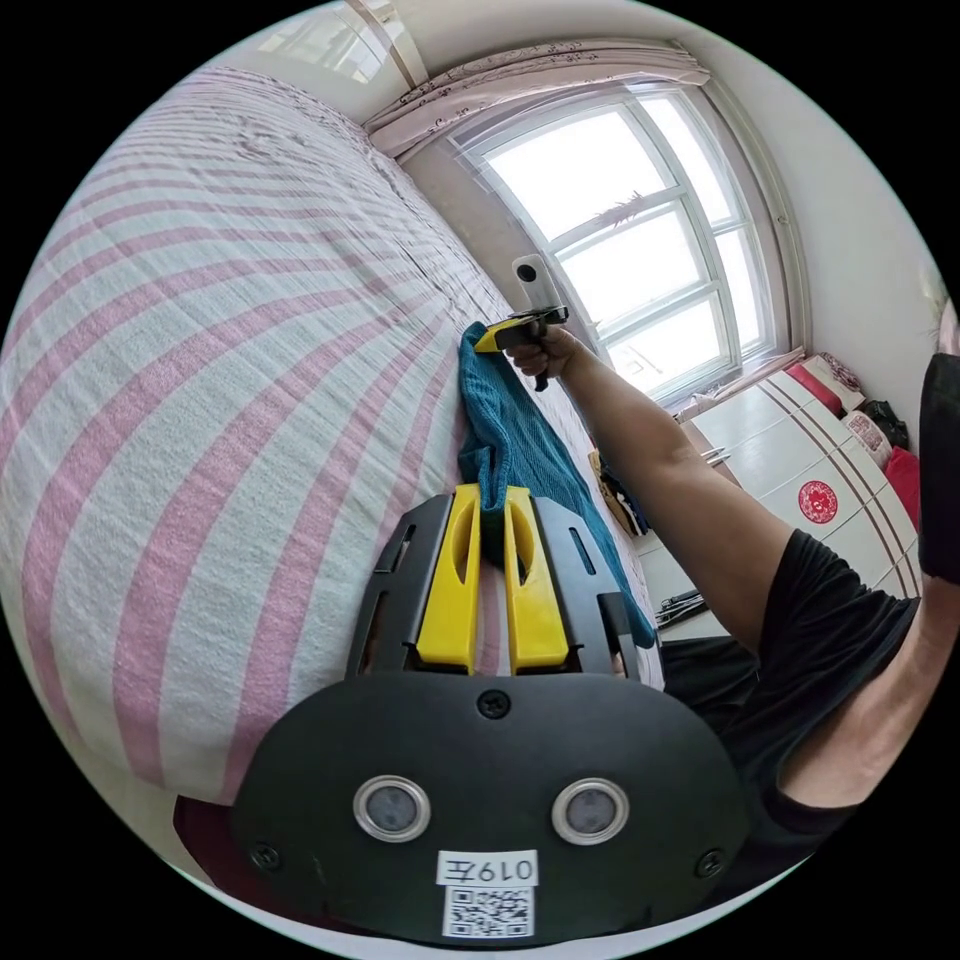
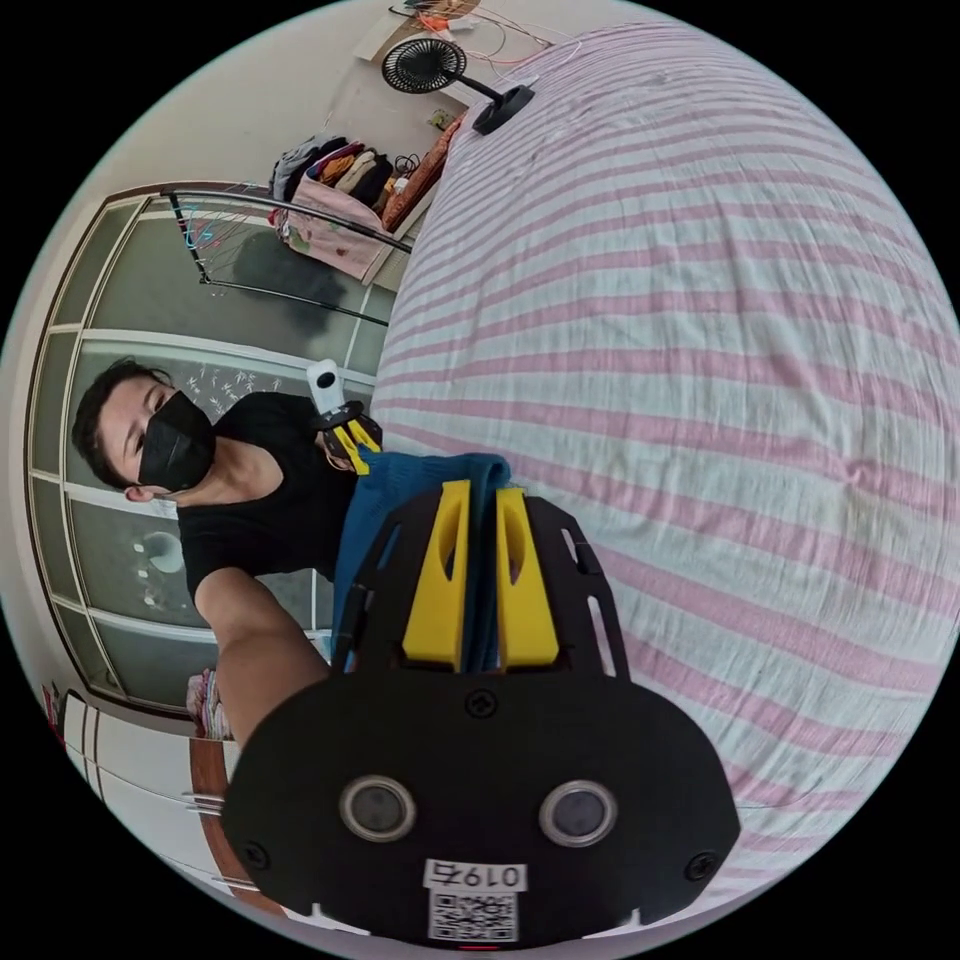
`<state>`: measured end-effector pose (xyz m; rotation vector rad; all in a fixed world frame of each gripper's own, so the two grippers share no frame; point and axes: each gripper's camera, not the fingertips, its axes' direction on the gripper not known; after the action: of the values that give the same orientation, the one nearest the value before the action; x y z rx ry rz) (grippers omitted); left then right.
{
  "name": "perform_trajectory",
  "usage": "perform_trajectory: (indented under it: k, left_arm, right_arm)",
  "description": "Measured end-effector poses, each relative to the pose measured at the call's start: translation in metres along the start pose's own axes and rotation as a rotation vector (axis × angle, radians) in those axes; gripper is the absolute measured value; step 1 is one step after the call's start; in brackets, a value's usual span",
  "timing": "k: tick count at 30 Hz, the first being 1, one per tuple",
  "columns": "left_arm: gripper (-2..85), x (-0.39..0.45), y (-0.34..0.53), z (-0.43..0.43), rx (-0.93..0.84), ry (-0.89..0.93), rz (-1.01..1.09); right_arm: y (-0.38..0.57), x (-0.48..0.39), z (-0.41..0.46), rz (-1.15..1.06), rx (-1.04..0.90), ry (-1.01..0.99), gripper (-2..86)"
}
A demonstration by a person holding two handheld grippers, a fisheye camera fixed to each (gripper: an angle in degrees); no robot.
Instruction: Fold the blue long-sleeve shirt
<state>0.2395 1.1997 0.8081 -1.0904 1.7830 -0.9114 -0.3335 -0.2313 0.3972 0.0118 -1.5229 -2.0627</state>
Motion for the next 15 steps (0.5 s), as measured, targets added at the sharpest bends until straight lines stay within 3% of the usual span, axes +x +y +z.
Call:
perform_trajectory:
  k: [5, 15]
  left_arm:
    - [2.3, 0.009, 0.012, 0.002, 0.012, 0.034, 0.024]
    - [2.3, 0.074, 0.033, 0.000, 0.049, 0.052, 0.205]
  right_arm:
    - [0.016, -0.016, -0.011, -0.053, 0.036, 0.042, -0.1]
    - [0.083, -0.097, -0.036, -0.219, 0.227, 0.149, -0.8]
